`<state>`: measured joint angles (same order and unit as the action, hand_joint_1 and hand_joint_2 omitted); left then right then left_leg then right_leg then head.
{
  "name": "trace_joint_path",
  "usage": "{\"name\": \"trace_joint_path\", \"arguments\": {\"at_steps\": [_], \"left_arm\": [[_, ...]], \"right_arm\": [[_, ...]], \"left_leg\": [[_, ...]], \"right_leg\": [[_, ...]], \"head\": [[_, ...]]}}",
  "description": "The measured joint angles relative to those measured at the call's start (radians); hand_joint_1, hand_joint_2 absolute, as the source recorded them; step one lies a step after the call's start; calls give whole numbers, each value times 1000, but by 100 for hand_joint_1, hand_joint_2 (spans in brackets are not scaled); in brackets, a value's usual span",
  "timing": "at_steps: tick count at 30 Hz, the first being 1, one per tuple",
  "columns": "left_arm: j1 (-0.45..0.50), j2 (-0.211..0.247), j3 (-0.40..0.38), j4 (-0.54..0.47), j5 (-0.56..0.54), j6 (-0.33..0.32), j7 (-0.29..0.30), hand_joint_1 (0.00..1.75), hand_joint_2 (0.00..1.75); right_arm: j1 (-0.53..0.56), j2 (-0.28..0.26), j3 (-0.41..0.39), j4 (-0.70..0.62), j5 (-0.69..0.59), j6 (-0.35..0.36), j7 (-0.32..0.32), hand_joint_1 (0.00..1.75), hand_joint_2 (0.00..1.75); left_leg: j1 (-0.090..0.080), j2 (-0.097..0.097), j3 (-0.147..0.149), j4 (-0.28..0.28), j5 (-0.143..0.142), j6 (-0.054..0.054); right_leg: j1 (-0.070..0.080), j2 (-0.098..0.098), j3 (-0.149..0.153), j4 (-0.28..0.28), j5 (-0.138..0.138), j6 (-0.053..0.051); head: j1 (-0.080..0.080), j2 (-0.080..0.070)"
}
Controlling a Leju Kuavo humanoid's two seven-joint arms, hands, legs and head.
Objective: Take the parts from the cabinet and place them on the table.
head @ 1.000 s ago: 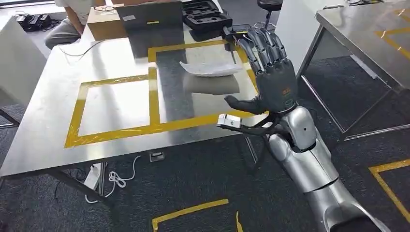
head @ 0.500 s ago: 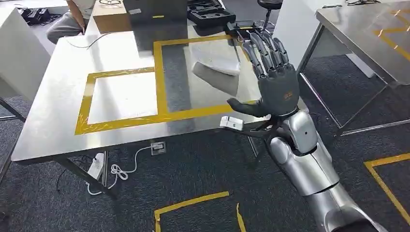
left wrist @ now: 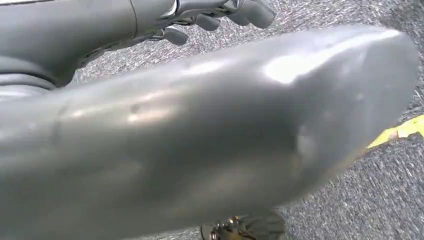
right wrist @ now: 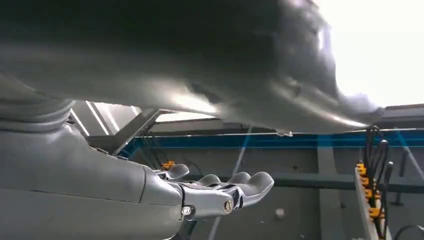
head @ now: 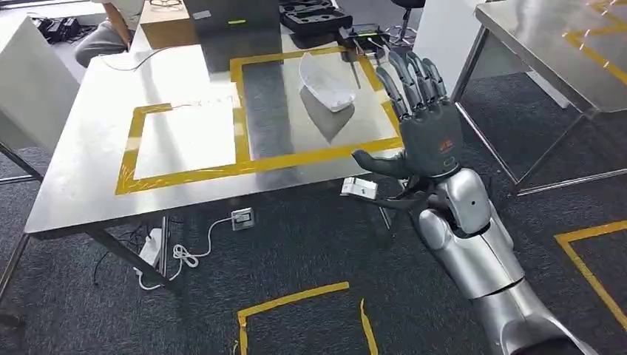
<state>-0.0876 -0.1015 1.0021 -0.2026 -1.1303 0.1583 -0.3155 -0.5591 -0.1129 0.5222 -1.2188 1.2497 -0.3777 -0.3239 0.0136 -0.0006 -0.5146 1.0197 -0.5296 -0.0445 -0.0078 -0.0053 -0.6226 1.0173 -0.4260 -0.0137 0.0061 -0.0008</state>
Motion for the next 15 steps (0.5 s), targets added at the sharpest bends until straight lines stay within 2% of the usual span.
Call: {"name": "trace_joint_path", "arguments": {"at_steps": [1, 2, 4, 5, 6, 8, 9, 10, 11, 12, 13, 14, 15], "left_arm": [[0, 0, 0, 0, 0, 0, -3, 0, 0], [1, -1, 0, 0, 0, 0, -3, 0, 0], [1, -1, 0, 0, 0, 0, -2, 0, 0], [1, -4, 0, 0, 0, 0, -1, 0, 0], [0, -5, 0, 0, 0, 0, 0, 0, 0], [2, -5, 1, 0, 1, 0, -1, 0, 0], [3, -4, 1, 0, 1, 0, -1, 0, 0], [3, -4, 2, 0, 1, 0, -1, 0, 0], [4, -4, 2, 0, 1, 0, -1, 0, 0], [5, -4, 3, 0, 1, 0, -1, 0, 0], [5, -4, 4, 0, 1, 0, -1, 0, 0], [5, -4, 5, 0, 1, 0, -1, 0, 0], [5, -5, 5, 0, 1, 0, -1, 0, 0]], "right_arm": [[-2, -3, -2, 0, 0, 2, -1, 0, 0], [-4, -3, -2, 0, 0, 3, -3, 0, 0], [-6, -6, -3, 1, 0, 28, 1, 0, 0], [-8, -8, -3, 3, 4, 54, 13, 0, 0], [-13, -9, -3, 7, 10, 78, 27, 0, 0], [-28, -10, -2, 23, 15, 112, 59, 0, 0], [-32, -11, -2, 33, 15, 121, 68, 0, 0], [-33, -11, -2, 43, 15, 126, 71, 0, 0], [-33, -11, -2, 52, 15, 127, 74, 0, 0], [-35, -11, -2, 59, 15, 127, 76, 0, 0], [-37, -11, -2, 62, 15, 127, 77, 0, 0], [-42, -11, -2, 65, 15, 127, 79, 0, 0], [-48, -11, -3, 67, 15, 127, 79, 0, 0]], "left_leg": [[-6, -7, -5, 10, 19, 16], [-6, -6, -11, 4, 16, 21], [-7, -7, -18, 5, 23, 38], [-1, -3, -25, -1, 33, 52], [-2, -2, -30, -2, 40, 58], [-2, 0, -50, -1, 54, 66], [-3, 0, -59, 1, 60, 67], [-4, 0, -68, 2, 66, 67], [-4, 0, -77, 5, 71, 67], [-5, -1, -84, 8, 75, 65], [-5, -2, -89, 11, 78, 64], [-6, -3, -93, 13, 80, 61], [-5, -3, -95, 14, 83, 57]], "right_leg": [[1, 0, -3, 1, 5, 8], [1, 1, -5, 3, 9, 14], [1, 2, -7, -1, 20, 27], [-2, 2, -14, 4, 17, 32], [-3, 3, -25, 30, -19, 37], [-4, 4, -78, 172, -124, 45], [-3, 4, -103, 250, -161, 47], [-3, 4, -118, 305, -178, 47], [-3, 4, -111, 314, -171, 46], [-3, 4, -76, 268, -144, 42], [-2, 4, -23, 190, -110, 37], [0, 5, 41, 87, -76, 30], [4, 6, 83, 7, -82, 20]], "head": [[2, 0], [0, 0], [0, 0], [1, 0], [2, 0], [4, 0], [5, 0], [5, 0], [5, 0], [5, 0], [5, 0], [5, 0], [5, 0]]}}
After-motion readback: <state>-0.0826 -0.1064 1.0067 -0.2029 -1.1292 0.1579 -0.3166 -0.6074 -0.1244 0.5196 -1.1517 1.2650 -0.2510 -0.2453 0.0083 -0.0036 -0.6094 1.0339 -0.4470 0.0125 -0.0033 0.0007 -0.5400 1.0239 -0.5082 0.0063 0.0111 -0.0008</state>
